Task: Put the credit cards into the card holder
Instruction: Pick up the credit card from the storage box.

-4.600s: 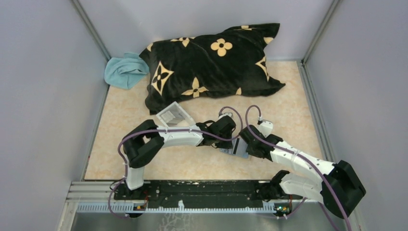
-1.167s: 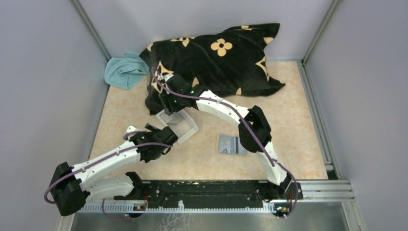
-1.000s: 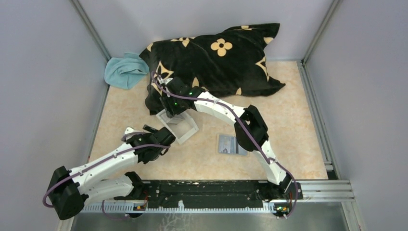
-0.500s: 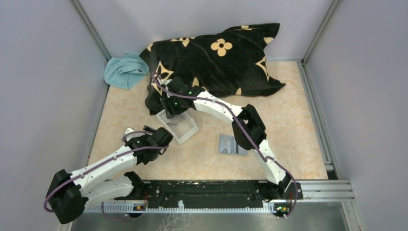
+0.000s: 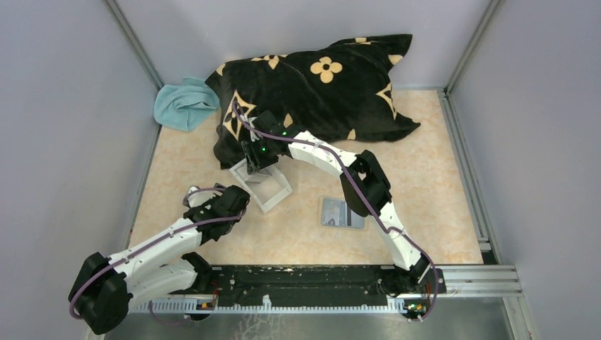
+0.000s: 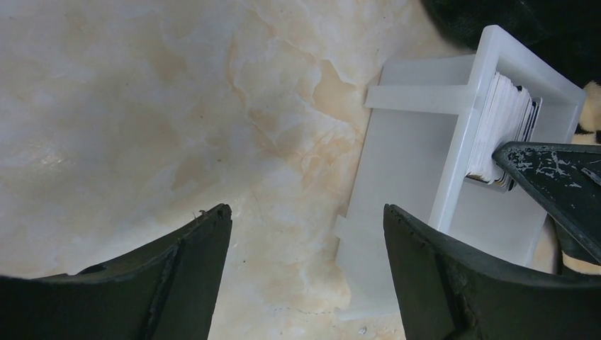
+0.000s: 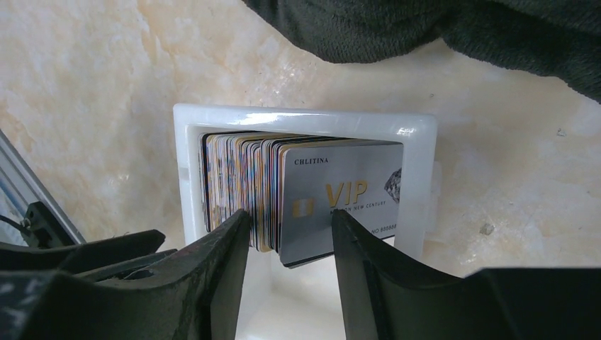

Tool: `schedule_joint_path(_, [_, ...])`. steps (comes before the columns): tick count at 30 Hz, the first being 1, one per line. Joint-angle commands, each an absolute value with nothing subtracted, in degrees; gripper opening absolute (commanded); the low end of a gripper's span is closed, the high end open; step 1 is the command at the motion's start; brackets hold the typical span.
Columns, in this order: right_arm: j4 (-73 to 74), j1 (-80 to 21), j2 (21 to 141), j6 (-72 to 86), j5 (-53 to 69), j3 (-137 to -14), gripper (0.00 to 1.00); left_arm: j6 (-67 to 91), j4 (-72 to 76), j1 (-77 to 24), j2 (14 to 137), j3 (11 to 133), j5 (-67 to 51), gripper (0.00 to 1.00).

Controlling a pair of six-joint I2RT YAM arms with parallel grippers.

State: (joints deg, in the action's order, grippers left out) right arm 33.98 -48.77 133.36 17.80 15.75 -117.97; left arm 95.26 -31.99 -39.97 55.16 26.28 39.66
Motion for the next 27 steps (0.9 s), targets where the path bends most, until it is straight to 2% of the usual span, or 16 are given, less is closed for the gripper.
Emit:
schedule_joint_path(1, [32.9, -48.7, 134.0, 18.2, 17.7, -119.0, 0.44, 91.5, -25.9, -38.2, 55.8, 25.3, 37.7, 0.84])
schedule_joint_path(13, [32.4, -48.9, 133.5, 19.5, 18.9, -120.3, 0.36, 85.4, -17.7, -33.3, 61.3, 24.6, 31.6, 0.84])
schedule_joint_path(27, [33.6, -49.6, 134.1, 20.3, 19.5, -123.9, 0.35, 82.4, -14.1, -30.8, 62.9, 23.6, 28.6, 0.84])
